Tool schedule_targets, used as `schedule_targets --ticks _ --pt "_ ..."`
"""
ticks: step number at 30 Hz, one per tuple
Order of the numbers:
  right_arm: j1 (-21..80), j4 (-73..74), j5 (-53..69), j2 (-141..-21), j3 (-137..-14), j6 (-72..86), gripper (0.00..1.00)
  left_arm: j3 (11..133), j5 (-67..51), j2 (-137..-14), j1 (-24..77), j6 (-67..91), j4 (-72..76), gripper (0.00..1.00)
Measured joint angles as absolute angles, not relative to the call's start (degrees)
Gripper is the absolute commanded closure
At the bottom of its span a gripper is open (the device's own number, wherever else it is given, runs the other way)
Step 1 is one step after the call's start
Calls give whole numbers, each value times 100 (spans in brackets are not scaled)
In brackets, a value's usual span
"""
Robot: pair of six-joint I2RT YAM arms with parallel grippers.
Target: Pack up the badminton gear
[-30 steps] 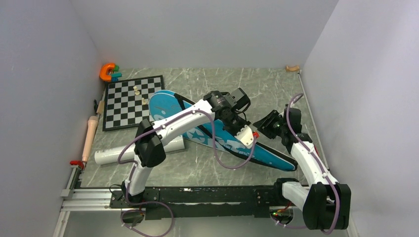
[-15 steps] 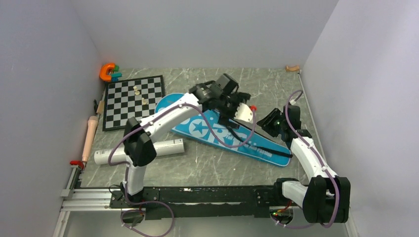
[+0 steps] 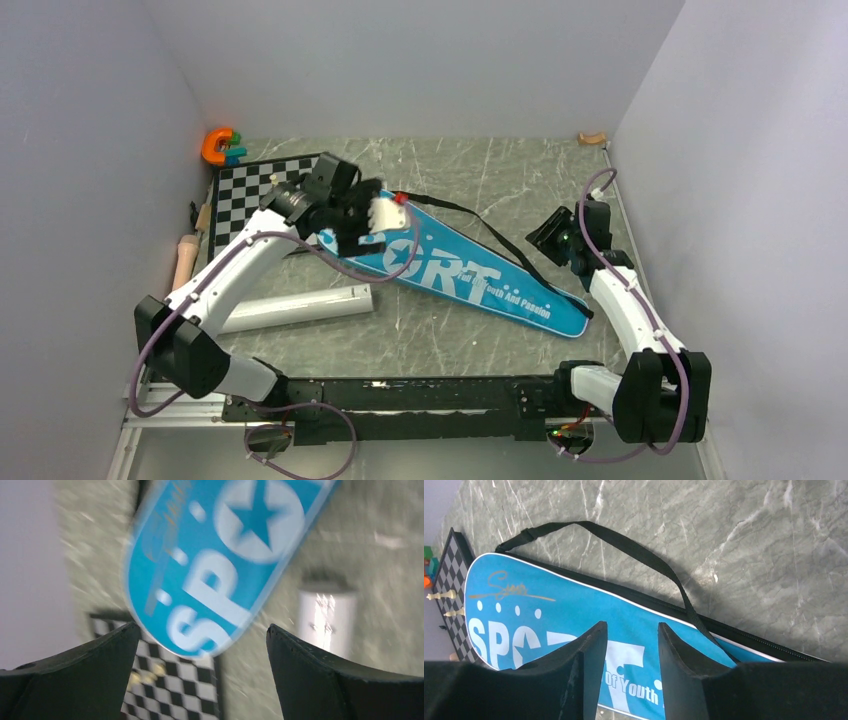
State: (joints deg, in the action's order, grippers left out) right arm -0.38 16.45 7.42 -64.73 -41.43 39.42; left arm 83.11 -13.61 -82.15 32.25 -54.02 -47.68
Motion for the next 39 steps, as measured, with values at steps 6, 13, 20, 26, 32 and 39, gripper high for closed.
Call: schedule_targets --ticks 6,13,20,26,32,39 --pt "-34 1640 825 -6523 -4143 3938 43 6414 -1057 -8119 2598 -5878 -5502 1" --pt "51 1664 930 -6407 -4143 3935 40 5680 -952 -8125 2383 -6292 -5865 1" --pt "154 1708 1000 -6213 -4178 3933 44 5321 -714 -8298 2368 -6490 -5212 6" --pt "154 1754 1037 -6071 -4217 3909 48 5669 -714 -9268 2510 -6202 -5129 29" --pt "154 1765 1052 -6010 -4217 3903 49 6036 -775 -9325 3935 -5492 -5153 28" --pt "154 1855 1044 -5999 -4217 3894 48 7406 -1258 -9824 5513 -4372 -5258 26"
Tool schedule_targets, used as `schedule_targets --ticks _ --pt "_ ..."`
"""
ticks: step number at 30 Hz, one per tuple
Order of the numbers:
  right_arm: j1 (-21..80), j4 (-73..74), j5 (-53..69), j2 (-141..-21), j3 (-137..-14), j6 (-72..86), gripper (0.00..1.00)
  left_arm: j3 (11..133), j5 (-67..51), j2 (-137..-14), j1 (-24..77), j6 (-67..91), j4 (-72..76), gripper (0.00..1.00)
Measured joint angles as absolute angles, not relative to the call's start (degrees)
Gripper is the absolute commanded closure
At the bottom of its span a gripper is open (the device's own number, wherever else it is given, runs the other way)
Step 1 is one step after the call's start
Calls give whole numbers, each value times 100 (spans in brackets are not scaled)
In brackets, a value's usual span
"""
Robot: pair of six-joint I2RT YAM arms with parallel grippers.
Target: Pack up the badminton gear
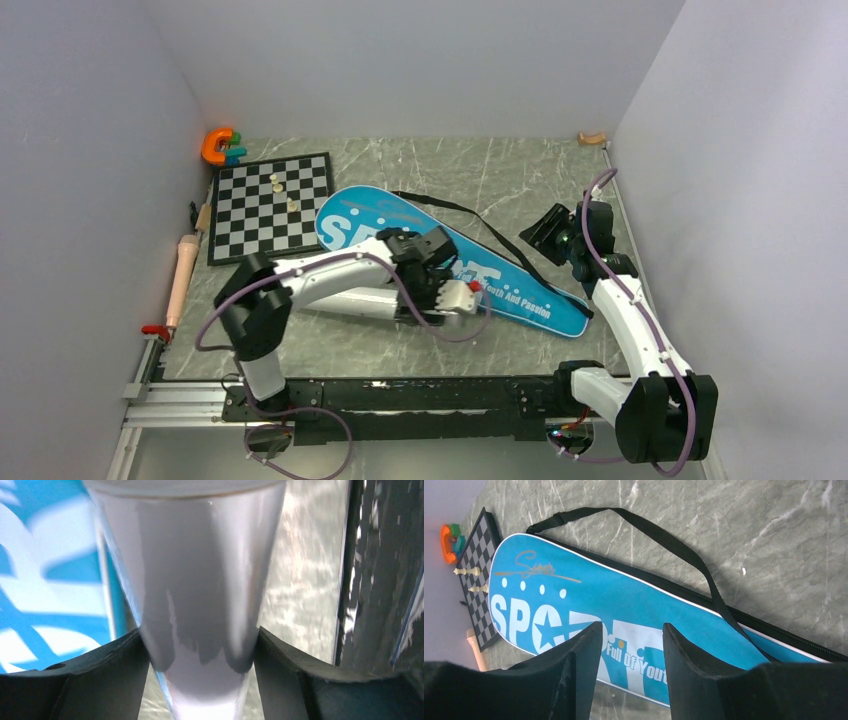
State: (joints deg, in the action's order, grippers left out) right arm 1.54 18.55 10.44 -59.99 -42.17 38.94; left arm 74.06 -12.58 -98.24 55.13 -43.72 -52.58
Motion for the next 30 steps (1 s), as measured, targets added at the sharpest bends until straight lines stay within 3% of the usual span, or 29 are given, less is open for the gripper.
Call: schedule_targets --ticks 7,12,15,16,17,24,28,30 --pt "150 2049 880 -5924 -4239 3844 48 9419 -1409 -11428 6007 -3522 -5043 24" --pt "93 2082 768 -5887 -4259 3806 48 9970 -1470 -11959 6348 -3094 -4799 23" --pt "58 2137 746 -5885 -4303 3785 47 10075 -1474 -12049 6447 -2974 -4755 15" --pt "56 2143 746 -5885 -4316 3774 46 10075 -1468 -12044 6451 -2936 -4757 7" --pt "56 2143 746 -5883 -4318 3769 44 10075 -1450 -12033 6442 -2923 -4755 1" --pt "56 2178 705 -5889 -4366 3741 21 10154 -1155 -11351 5994 -2727 -5035 1" --pt "56 2215 482 -5892 -4471 3693 14 10215 -1013 -10289 5256 -2464 -5065 0" --pt "56 2189 266 -5863 -4473 3621 2 10213 -1024 -9688 4630 -2303 -5015 1"
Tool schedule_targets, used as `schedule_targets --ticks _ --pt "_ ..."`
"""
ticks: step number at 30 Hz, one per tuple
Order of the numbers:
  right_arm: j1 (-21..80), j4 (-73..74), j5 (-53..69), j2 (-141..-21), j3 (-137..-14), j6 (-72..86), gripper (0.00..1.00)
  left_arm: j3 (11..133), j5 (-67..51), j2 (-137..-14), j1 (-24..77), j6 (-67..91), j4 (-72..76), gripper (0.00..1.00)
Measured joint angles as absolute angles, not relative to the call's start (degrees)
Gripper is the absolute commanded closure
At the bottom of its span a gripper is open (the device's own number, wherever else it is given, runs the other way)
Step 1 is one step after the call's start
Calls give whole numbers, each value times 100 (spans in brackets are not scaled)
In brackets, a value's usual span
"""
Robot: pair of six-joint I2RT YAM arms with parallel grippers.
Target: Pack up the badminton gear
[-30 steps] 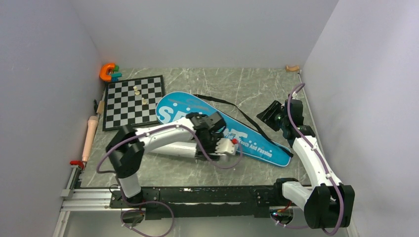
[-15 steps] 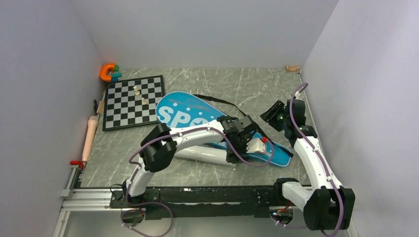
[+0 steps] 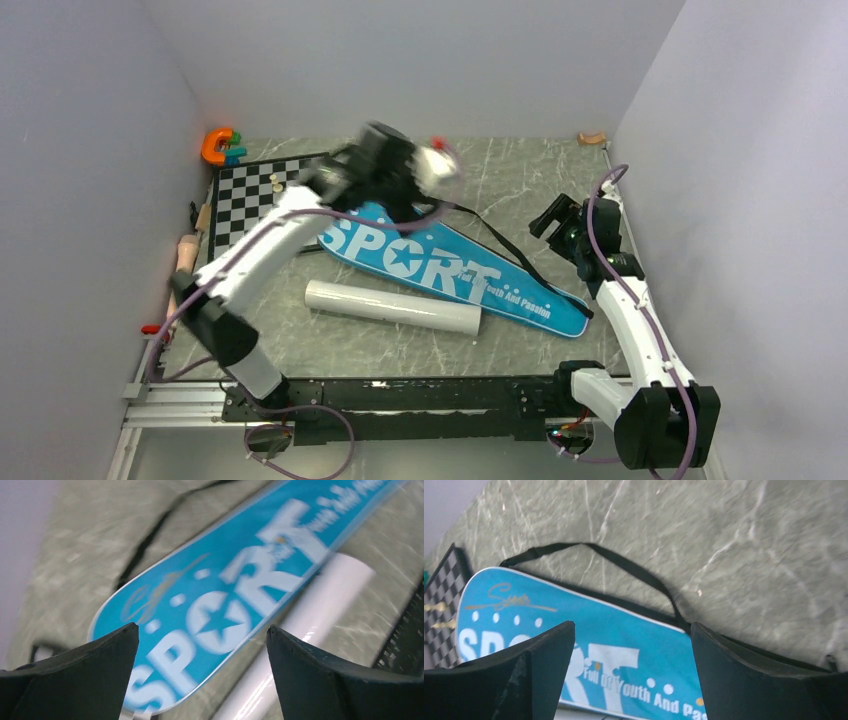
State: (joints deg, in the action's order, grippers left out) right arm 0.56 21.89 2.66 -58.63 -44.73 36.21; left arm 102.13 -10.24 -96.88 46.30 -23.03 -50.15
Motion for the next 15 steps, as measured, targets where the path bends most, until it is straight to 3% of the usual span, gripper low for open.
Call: schedule_targets --ticks 8,15 --pt "56 1219 -976 -5203 -3697 3057 0 9382 -1398 -8101 1330 -1568 -4635 1" --pt "56 338 -1780 -5898 -3529 2491 0 7262 -2106 -7470 -1035 -781 -3411 1"
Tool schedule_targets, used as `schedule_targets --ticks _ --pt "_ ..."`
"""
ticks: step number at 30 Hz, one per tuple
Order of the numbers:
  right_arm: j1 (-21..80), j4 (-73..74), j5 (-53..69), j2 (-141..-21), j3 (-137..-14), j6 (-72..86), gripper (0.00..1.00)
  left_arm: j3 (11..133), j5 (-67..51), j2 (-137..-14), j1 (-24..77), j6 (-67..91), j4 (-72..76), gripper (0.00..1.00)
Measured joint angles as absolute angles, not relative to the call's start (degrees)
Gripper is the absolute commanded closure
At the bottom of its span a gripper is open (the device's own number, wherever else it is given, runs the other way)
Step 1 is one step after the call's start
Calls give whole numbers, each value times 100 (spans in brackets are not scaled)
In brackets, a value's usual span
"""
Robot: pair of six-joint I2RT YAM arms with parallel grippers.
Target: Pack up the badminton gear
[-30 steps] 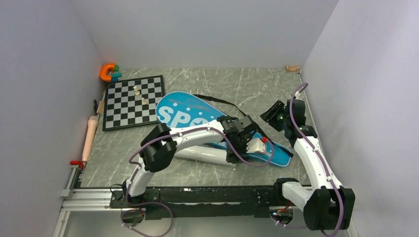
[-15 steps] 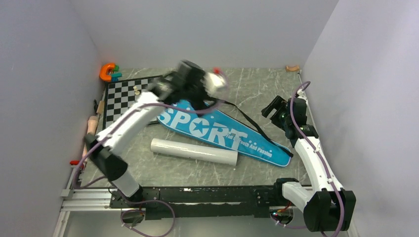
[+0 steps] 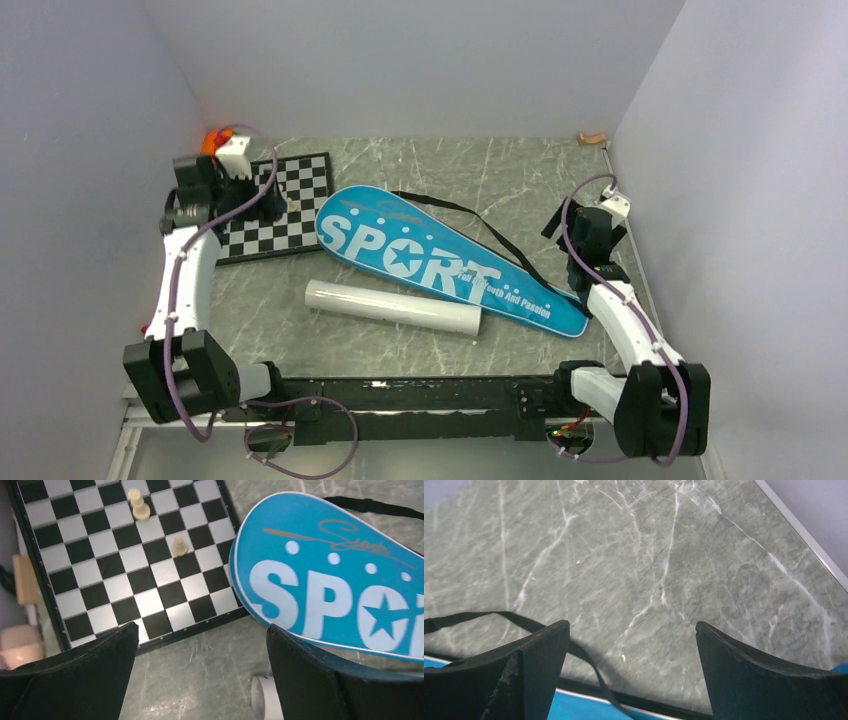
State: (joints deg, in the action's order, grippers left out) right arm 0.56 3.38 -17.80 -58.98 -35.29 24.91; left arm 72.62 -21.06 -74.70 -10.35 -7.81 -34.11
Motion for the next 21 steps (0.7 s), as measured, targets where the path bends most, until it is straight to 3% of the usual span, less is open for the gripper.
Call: schedule_targets --ticks 7,8,10,12,16,18,21 --pt "56 -1063 -2001 -6589 -2882 2047 0 4359 -2344 -6764 -1675 -75 -1184 0" --pt "58 -1345 -2040 -6587 -2676 1966 0 4198 -2370 -6792 -1695 -5 -1044 5" --pt "56 -2075 -2112 -6545 -2182 1804 0 4187 -2473 -7019 -1695 54 -967 27" --pt "56 -2867 -2185 -6462 -1647 1643 0 4412 -2624 -7369 -1693 10 -974 35" --pt "56 -3977 -2375 -6453 -891 1417 0 4851 -2936 -8058 -1691 -237 -862 32" --pt "51 -4305 -2421 -6547 -825 1358 0 4718 -3020 -8112 -1691 -242 -655 2" --pt "51 -4827 -2460 -6630 -755 1282 0 4250 -3006 -8023 -1691 -165 -106 1"
